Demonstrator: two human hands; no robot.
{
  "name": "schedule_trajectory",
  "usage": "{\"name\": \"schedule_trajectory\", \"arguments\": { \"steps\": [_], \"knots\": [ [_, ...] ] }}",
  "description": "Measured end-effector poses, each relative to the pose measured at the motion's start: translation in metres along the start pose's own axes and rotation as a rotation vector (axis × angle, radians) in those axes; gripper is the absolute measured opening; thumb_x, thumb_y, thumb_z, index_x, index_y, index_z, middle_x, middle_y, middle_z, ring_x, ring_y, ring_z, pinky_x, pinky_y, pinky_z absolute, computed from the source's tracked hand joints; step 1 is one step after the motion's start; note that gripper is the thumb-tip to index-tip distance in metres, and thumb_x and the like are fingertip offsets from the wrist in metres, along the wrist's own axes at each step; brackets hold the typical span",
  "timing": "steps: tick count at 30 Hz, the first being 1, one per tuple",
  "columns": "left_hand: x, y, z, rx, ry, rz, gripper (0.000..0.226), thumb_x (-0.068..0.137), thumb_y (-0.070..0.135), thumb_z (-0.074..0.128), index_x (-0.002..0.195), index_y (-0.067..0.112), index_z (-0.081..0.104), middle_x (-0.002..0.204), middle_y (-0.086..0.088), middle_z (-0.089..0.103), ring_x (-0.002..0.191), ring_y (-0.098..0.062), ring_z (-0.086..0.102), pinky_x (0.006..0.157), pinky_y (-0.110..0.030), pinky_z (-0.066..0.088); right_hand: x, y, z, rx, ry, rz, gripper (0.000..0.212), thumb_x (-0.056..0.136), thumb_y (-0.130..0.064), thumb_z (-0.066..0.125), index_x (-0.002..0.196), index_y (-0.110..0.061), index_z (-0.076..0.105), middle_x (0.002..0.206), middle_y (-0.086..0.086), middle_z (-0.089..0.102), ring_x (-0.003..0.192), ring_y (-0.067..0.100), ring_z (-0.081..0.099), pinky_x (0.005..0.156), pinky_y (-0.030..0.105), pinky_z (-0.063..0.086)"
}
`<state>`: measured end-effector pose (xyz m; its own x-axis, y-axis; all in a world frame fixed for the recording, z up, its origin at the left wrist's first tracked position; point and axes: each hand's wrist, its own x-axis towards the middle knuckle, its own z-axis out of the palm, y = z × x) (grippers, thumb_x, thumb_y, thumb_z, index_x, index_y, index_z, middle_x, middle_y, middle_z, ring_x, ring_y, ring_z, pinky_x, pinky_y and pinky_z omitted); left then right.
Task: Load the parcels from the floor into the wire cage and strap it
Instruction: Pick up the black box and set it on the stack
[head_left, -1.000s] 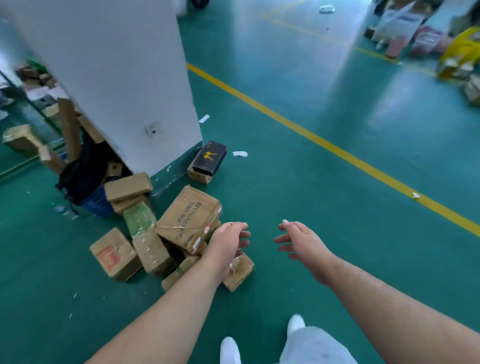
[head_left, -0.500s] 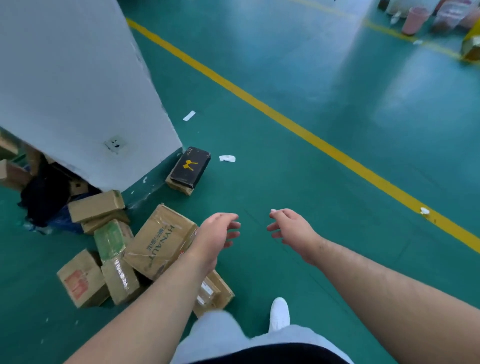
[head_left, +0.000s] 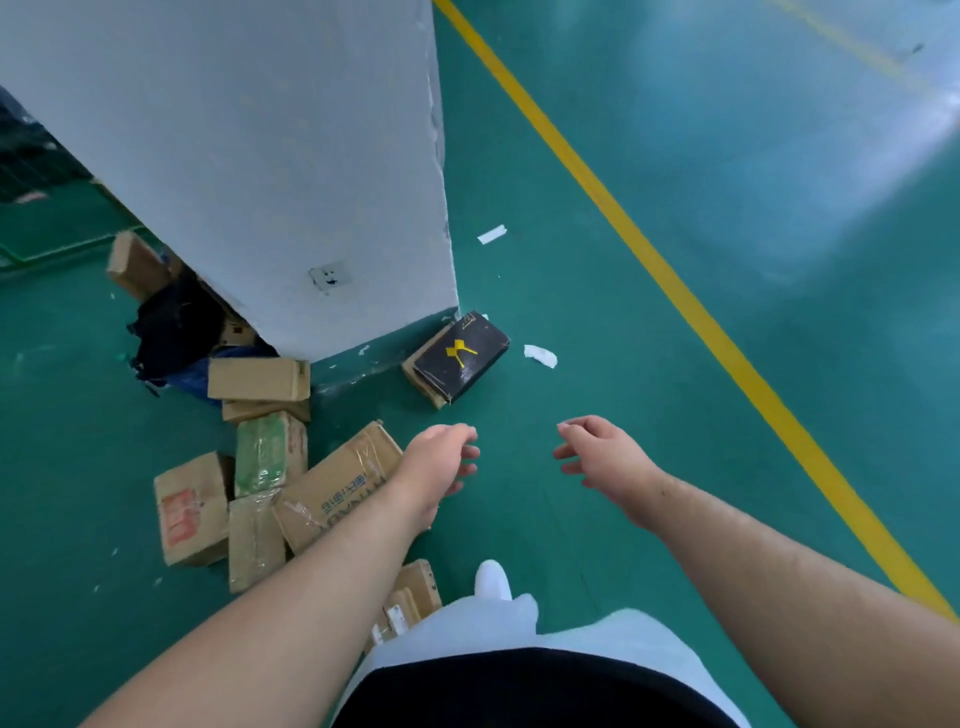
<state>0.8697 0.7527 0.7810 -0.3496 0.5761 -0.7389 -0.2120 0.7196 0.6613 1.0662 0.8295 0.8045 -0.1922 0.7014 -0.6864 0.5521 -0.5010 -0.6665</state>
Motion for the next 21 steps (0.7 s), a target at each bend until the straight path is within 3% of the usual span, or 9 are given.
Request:
{"name": "schedule_trajectory", "arguments": {
  "steps": [6, 12, 17, 21],
  "knots": [
    [0.051, 0.069, 0.008, -0.023, 0.018, -0.016, 0.024, 0.098, 0.033, 0.058, 0.112, 0.016, 0.066, 0.102, -0.002, 0.07, 0.085, -0.018, 0.064, 0.076, -0.034, 0.047, 0.058, -0.06, -0.038, -0.077, -0.012, 0.008, 0.02, 0.104, -0.035, 0.052, 0.114, -0.021, 0.062, 0.107, 0.001, 0.072, 0.087, 0.016, 0.067, 0.068, 0.026, 0.047],
    [0.12, 0.113, 0.032, -0.081, 0.138, -0.104, 0.025, 0.099, 0.031, 0.056, 0.114, 0.014, 0.066, 0.102, -0.003, 0.069, 0.084, -0.019, 0.063, 0.075, -0.033, 0.047, 0.162, -0.105, -0.074, -0.172, -0.126, 0.025, 0.021, 0.104, -0.035, 0.052, 0.115, -0.02, 0.063, 0.107, 0.001, 0.072, 0.093, 0.018, 0.068, 0.069, 0.026, 0.048],
    [0.158, 0.15, 0.041, -0.182, 0.263, -0.191, 0.026, 0.1, 0.032, 0.055, 0.116, 0.014, 0.065, 0.104, -0.004, 0.068, 0.085, -0.018, 0.063, 0.075, -0.033, 0.048, 0.253, -0.156, -0.095, -0.222, -0.242, 0.102, 0.022, 0.103, -0.037, 0.051, 0.114, -0.02, 0.061, 0.109, 0.002, 0.072, 0.098, 0.021, 0.07, 0.087, 0.036, 0.052],
    [0.181, 0.17, 0.033, -0.327, 0.357, -0.203, 0.025, 0.1, 0.033, 0.054, 0.113, 0.016, 0.065, 0.104, -0.004, 0.068, 0.087, -0.019, 0.064, 0.079, -0.035, 0.05, 0.311, -0.205, -0.089, -0.379, -0.335, 0.096, 0.027, 0.102, -0.037, 0.051, 0.122, -0.019, 0.059, 0.109, 0.002, 0.071, 0.093, 0.02, 0.067, 0.077, 0.032, 0.048]
  ]
}}
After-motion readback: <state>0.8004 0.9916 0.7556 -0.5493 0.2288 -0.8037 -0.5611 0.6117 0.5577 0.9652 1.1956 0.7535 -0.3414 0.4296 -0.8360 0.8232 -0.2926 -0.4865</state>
